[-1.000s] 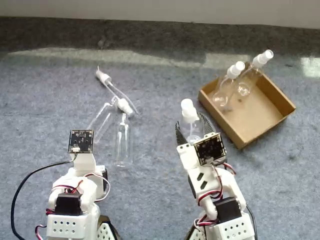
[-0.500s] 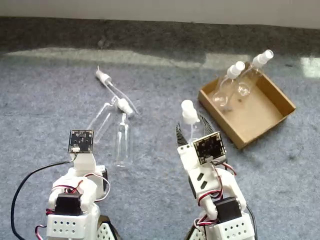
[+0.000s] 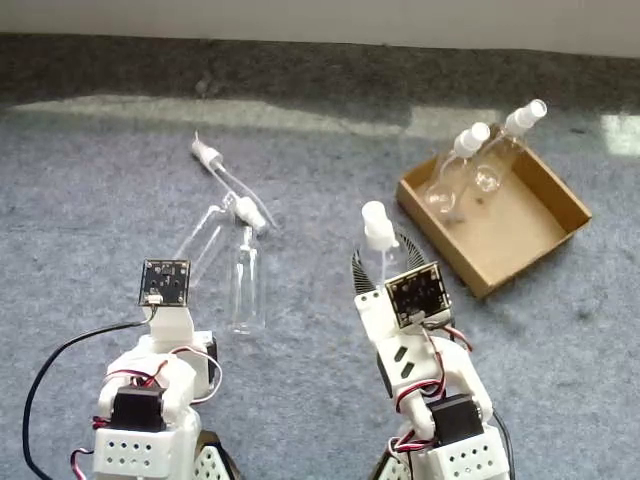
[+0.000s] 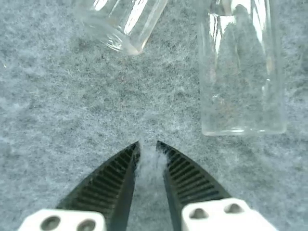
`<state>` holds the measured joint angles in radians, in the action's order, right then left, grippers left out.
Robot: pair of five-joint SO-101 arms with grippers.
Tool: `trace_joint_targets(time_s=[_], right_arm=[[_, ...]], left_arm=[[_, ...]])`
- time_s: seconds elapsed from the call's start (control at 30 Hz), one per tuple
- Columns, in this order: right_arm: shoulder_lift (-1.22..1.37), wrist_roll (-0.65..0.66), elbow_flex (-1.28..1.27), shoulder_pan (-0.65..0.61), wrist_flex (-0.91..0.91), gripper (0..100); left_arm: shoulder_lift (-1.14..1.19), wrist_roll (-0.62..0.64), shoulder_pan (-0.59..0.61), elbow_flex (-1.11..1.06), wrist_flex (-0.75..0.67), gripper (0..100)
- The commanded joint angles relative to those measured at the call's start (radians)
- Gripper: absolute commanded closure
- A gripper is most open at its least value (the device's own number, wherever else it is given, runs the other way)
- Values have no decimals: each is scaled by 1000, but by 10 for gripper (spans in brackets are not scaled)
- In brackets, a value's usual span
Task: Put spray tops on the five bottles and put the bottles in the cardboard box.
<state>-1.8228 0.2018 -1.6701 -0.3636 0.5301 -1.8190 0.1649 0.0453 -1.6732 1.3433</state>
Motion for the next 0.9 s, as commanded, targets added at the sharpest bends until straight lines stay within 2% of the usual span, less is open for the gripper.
trace_joint_targets(time_s=[0.0, 0.17, 0.27, 0.53, 0.7, 0.87], right_arm=[[-10, 3, -166, 12, 2, 875], [-8, 3, -166, 13, 2, 875], [-8, 3, -166, 12, 2, 875], [-8, 3, -166, 12, 2, 875], [-8, 3, -166, 12, 2, 875], [-10, 3, -166, 12, 2, 875]], left_arm=[[-2, 9, -19, -21, -9, 995], [-5, 6, -18, -19, -20, 994], [-5, 5, -12, -19, -74, 993], [-5, 5, 10, 62, -365, 993], [-5, 8, -1, 252, -373, 995], [-1, 8, -130, 332, -381, 995]])
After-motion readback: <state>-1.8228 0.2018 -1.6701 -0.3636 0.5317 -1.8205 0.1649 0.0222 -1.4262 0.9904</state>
